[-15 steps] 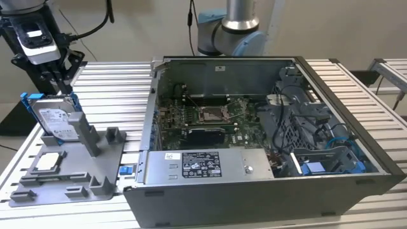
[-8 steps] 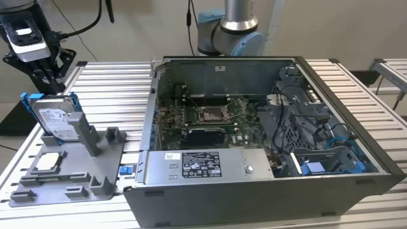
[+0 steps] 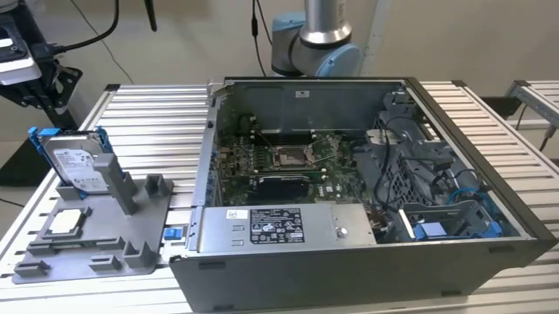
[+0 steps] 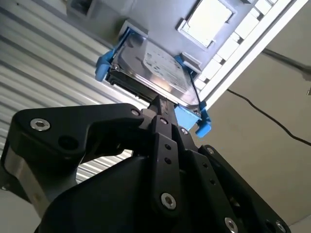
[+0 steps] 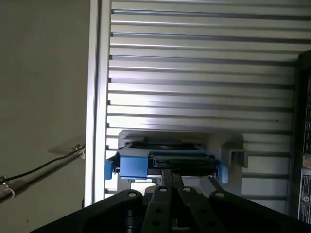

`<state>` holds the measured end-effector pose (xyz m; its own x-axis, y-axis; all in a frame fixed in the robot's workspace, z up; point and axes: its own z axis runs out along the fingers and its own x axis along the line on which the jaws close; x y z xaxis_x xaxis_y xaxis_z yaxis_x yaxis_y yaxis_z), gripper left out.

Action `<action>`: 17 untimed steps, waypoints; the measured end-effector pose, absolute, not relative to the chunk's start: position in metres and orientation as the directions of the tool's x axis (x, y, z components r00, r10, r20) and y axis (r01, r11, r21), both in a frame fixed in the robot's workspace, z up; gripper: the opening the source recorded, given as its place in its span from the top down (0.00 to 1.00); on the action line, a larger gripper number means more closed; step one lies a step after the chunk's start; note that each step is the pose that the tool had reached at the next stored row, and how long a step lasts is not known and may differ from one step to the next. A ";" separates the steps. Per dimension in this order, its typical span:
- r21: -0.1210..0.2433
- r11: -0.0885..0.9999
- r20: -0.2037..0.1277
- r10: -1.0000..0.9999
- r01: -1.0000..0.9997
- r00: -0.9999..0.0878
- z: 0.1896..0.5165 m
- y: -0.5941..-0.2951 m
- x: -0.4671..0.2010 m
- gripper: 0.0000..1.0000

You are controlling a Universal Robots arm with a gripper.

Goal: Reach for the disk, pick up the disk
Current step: 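Reach for the disk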

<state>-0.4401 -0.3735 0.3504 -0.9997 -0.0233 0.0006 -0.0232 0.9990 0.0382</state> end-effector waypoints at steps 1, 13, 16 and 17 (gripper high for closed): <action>0.038 0.999 0.001 -0.024 -0.024 -1.000 0.350 -0.373 -0.443 1.00; 0.038 0.998 0.001 -0.052 -0.052 -0.999 0.350 -0.370 -0.458 1.00; 0.038 0.998 0.000 -0.052 -0.052 -0.999 0.350 -0.370 -0.458 1.00; 0.038 0.998 0.000 -0.052 -0.052 -0.999 0.350 -0.370 -0.458 1.00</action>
<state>-0.4581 -0.3695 0.3497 -0.9986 -0.0520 0.0005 -0.0519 0.9979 0.0383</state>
